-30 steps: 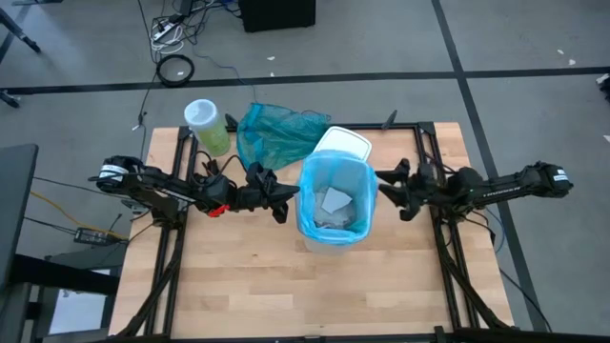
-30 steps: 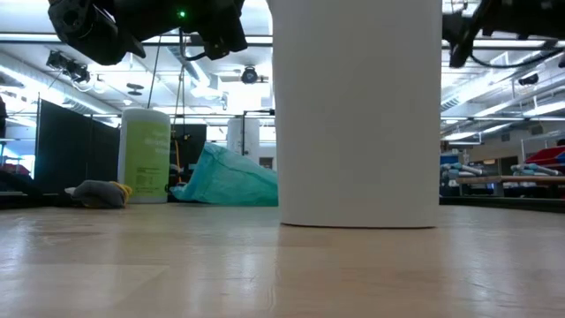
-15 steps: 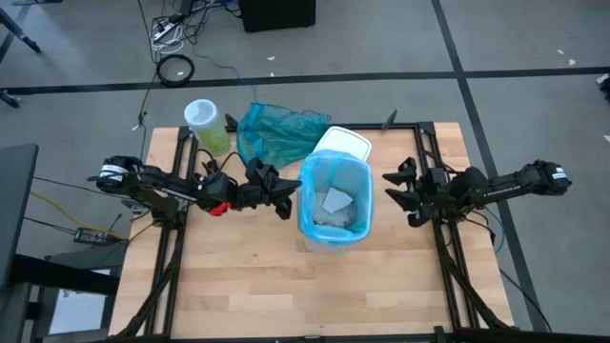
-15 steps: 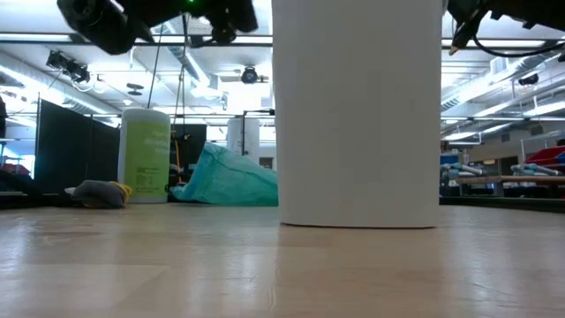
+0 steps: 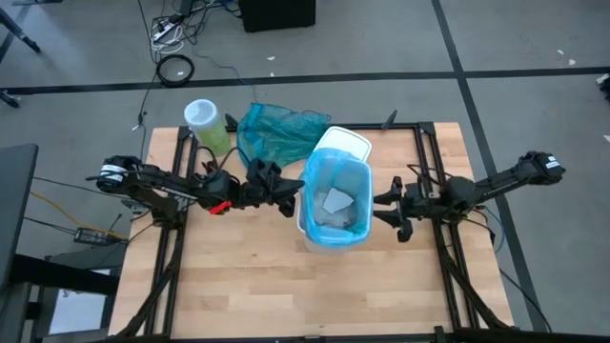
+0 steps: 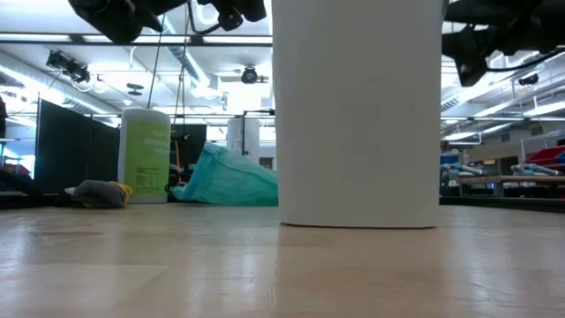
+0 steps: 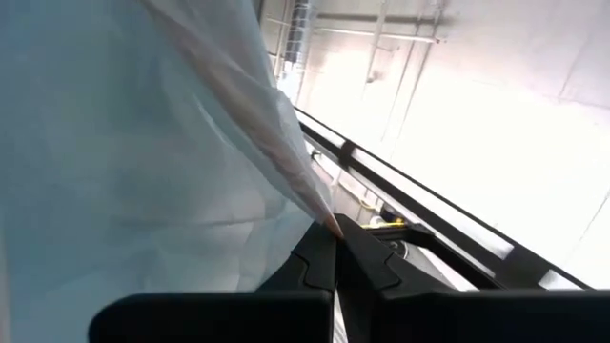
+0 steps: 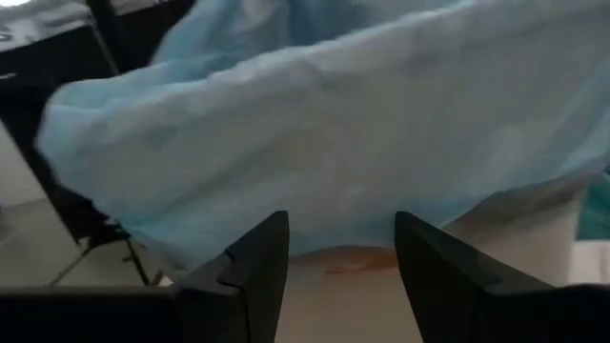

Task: Place trash/remove bag and relplace
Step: Remove the light blue trash bag from the white trash bin

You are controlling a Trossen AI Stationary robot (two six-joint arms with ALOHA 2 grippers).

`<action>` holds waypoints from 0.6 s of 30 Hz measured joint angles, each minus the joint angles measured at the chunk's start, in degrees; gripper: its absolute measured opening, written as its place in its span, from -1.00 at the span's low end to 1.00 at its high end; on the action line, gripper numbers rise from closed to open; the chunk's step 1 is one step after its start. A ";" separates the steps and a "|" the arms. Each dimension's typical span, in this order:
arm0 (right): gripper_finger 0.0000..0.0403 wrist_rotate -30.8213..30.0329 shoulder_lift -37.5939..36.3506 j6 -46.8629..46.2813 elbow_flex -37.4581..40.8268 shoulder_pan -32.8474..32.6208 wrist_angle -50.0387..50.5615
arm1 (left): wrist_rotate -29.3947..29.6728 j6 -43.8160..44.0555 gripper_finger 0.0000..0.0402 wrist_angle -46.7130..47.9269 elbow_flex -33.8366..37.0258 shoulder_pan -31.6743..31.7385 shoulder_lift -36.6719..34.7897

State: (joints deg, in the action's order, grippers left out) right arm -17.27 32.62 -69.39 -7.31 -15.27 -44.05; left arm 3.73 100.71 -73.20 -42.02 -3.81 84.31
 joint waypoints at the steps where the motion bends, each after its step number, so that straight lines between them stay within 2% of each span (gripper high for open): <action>1: -0.09 -1.40 0.00 -0.04 0.00 -0.39 0.41 | -0.10 0.00 -0.96 0.09 0.00 -0.05 0.00; 9: -0.09 -9.68 0.09 -5.38 -0.01 -3.27 5.11 | -0.13 0.00 -0.96 -0.13 0.02 -0.09 0.00; 18: -0.09 -17.26 -0.02 -6.18 -0.01 -5.81 6.99 | -0.11 0.00 -0.96 0.39 0.02 -0.09 0.00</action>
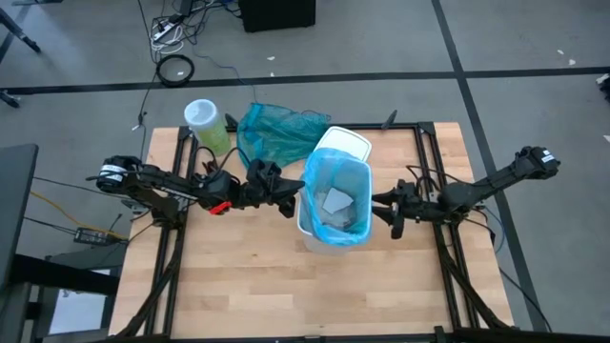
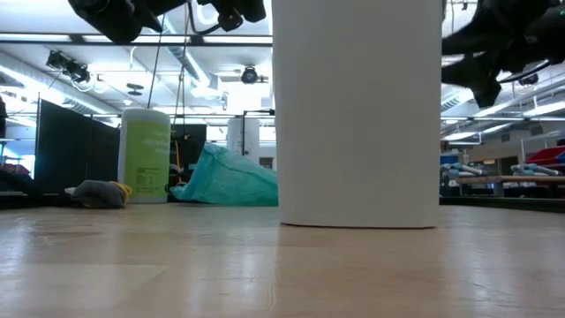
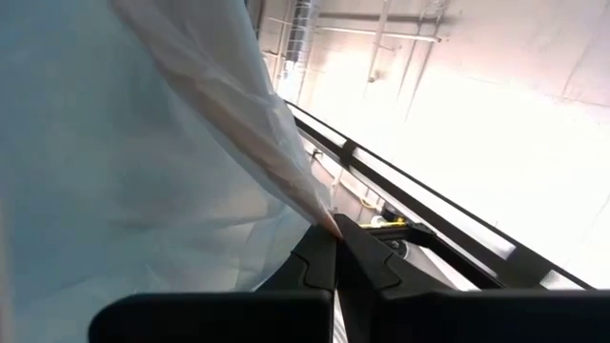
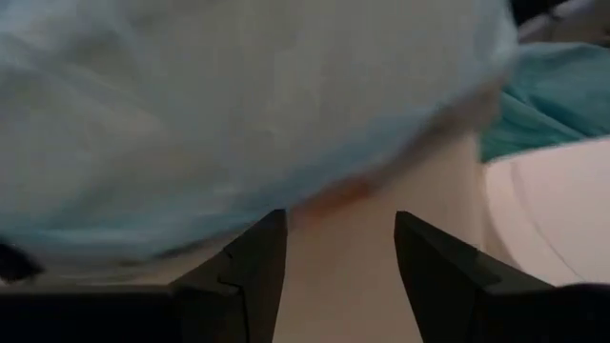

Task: Place trash/remove bag and relplace
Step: Remove the light blue trash bag from the white trash bin

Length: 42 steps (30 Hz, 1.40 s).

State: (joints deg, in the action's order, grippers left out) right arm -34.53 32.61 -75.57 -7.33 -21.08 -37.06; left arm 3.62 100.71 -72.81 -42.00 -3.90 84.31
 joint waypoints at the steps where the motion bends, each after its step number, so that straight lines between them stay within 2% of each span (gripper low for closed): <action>1: -0.09 -0.99 0.02 -0.32 -0.01 0.00 1.01 | 0.00 0.02 -0.96 0.54 0.00 0.00 0.00; 6: -0.09 -3.20 0.45 -2.45 0.01 0.56 4.73 | 1.05 0.02 -0.96 1.02 0.02 0.00 0.00; 10: -0.08 -2.62 1.17 -4.29 0.04 1.48 1.94 | 1.03 0.02 -0.96 1.45 0.02 0.00 0.00; 18: -0.09 -0.84 1.27 2.80 0.04 1.44 -4.99 | 2.94 0.02 -0.96 2.77 0.02 0.03 0.00; 21: -0.07 1.85 1.35 9.01 0.06 1.46 -14.44 | 4.15 0.00 -0.96 2.73 0.02 0.04 0.00; 27: -0.08 10.81 1.19 27.68 0.04 1.46 -43.78 | 6.21 -0.17 -0.96 3.79 0.03 0.04 0.00; 30: -0.08 14.99 0.82 35.10 -0.02 1.45 -52.32 | 7.92 -0.14 -0.96 4.31 0.04 0.04 0.00; 32: -0.07 15.28 -0.21 37.77 -0.36 1.42 -51.94 | 9.27 -0.02 -0.96 4.58 0.04 0.05 0.00; 38: -0.08 12.23 0.04 38.05 -0.36 1.46 -48.27 | 11.17 -0.12 -0.96 4.58 -3.61 0.63 0.02; 42: -0.08 12.48 -0.01 38.42 -0.36 1.46 -49.16 | 11.27 -3.82 -0.96 4.80 -7.88 1.47 0.02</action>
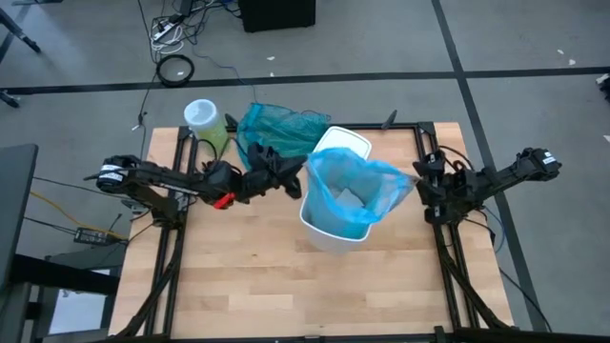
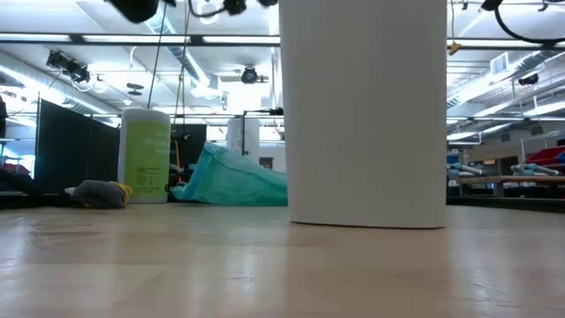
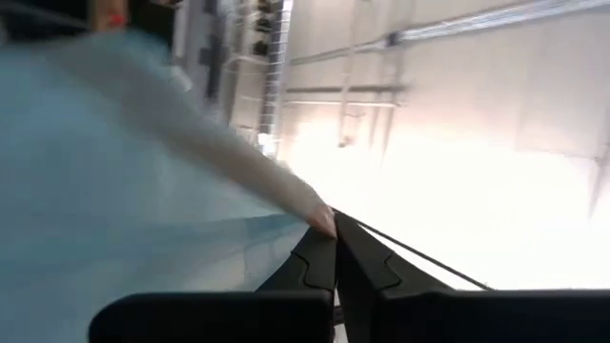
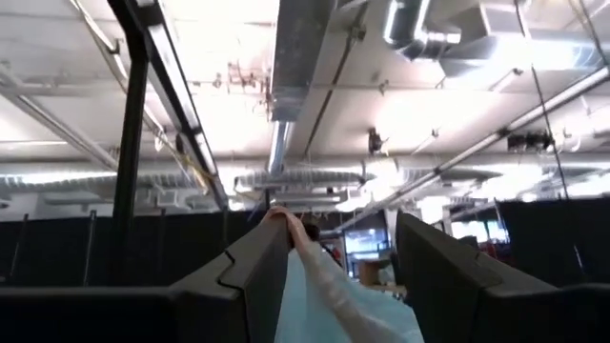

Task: Place trash/remove bag and relplace
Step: Remove the light blue trash bag from the white trash bin

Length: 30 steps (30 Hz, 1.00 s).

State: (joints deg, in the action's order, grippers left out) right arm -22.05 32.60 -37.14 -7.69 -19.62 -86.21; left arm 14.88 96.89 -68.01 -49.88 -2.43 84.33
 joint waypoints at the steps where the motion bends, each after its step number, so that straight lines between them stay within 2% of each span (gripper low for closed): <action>1: -0.08 0.47 0.00 0.59 -0.09 0.00 -0.83 | -0.01 -1.03 -0.96 0.15 -1.15 0.21 0.00; 5: -0.08 4.44 -0.78 6.90 -3.65 0.07 -2.42 | -0.01 -3.87 -0.96 2.42 -5.40 1.30 0.00; 9: -0.09 11.96 -1.78 11.53 -8.63 0.65 -2.58 | -1.28 -6.32 -0.96 4.91 -10.20 3.36 0.00; 15: -0.10 20.86 -1.87 18.34 -15.39 0.74 -1.19 | -6.69 -7.20 -0.96 20.35 -18.31 7.12 0.13; 18: -0.10 23.76 -1.90 24.19 -18.87 0.76 2.31 | -8.49 -11.59 -0.96 27.97 -22.00 9.34 0.40; 22: -0.13 23.39 -1.57 29.33 -23.63 0.76 8.86 | -10.50 -15.71 -0.96 31.61 -25.38 12.69 1.03; 25: -0.15 19.86 -1.05 29.97 -27.81 0.76 13.19 | -13.36 -16.21 -0.96 31.04 -28.41 14.86 0.98; 30: -0.23 15.79 0.44 36.18 -36.65 1.01 24.09 | -14.15 -19.52 -0.96 32.13 -34.01 17.28 1.03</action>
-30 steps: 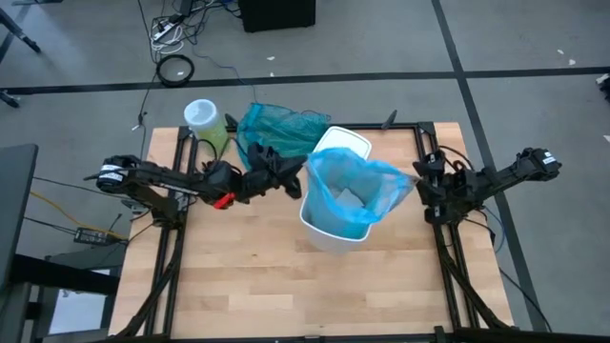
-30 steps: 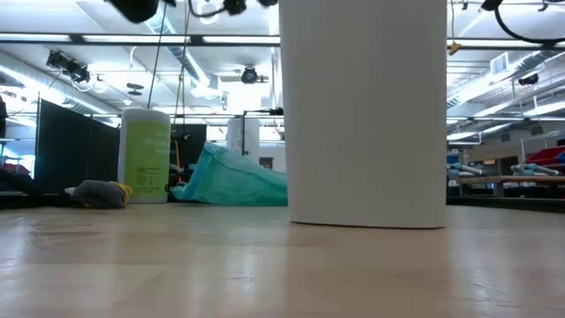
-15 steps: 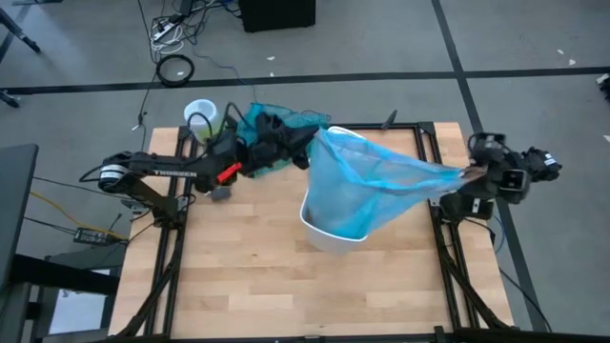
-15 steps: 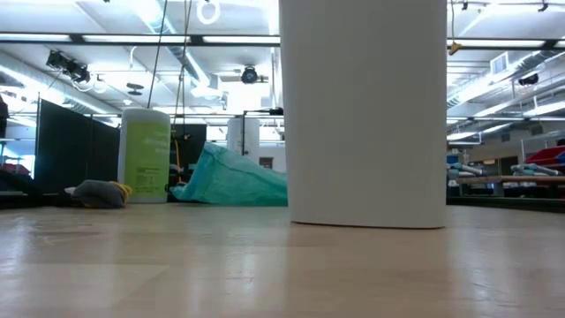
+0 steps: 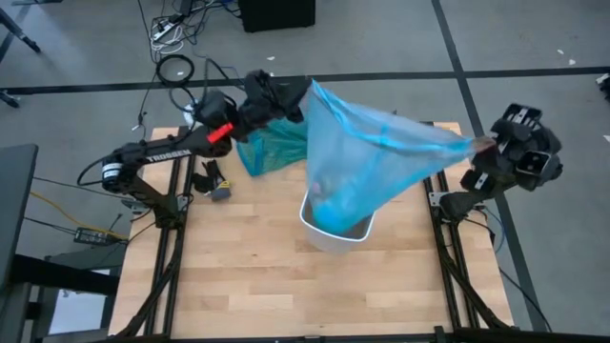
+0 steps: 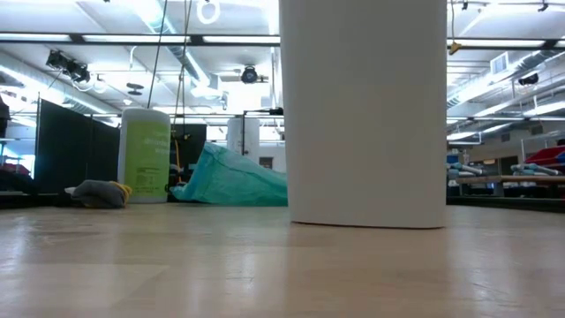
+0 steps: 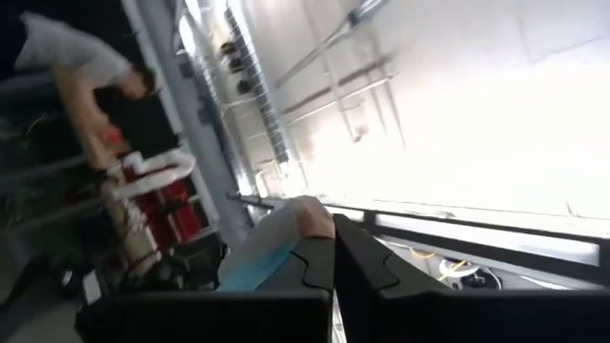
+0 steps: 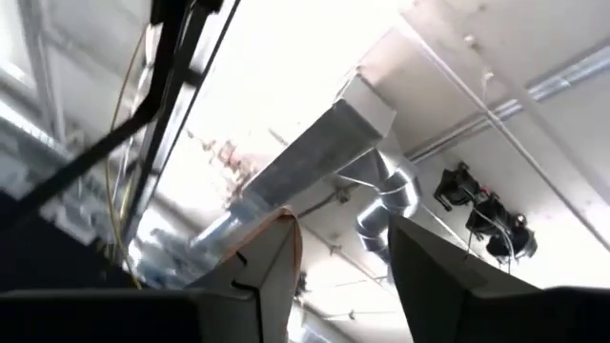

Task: Place trash/remove bag and relplace
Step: Remove the light blue trash bag from the white trash bin

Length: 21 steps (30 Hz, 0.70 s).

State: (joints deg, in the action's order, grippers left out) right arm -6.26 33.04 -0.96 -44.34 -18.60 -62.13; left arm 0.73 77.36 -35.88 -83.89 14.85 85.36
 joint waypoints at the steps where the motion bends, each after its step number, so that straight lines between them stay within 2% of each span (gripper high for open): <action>1: -0.26 0.00 0.61 1.11 -1.99 0.13 2.10 | -0.07 -1.03 -0.96 0.44 -1.22 0.44 0.00; 5: -0.50 0.02 3.70 7.16 -10.59 0.69 9.50 | -0.09 -5.50 -0.96 3.26 -5.19 2.09 -0.13; 10: -0.93 -0.36 8.13 15.28 -20.24 1.71 18.58 | -0.05 -7.76 -0.96 7.40 -7.85 4.21 1.29; 16: -0.99 -0.14 13.36 20.76 -30.62 4.00 26.04 | -1.82 -6.27 -0.96 5.93 -12.55 6.14 6.96; 21: -1.00 -0.10 17.14 22.22 -38.66 6.79 32.87 | -6.50 -2.53 -0.96 0.42 -24.01 6.92 15.96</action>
State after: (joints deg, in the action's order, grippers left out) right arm -6.37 50.18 21.26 -83.00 -11.81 -29.26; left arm -5.76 74.83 -35.46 -107.90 21.77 101.32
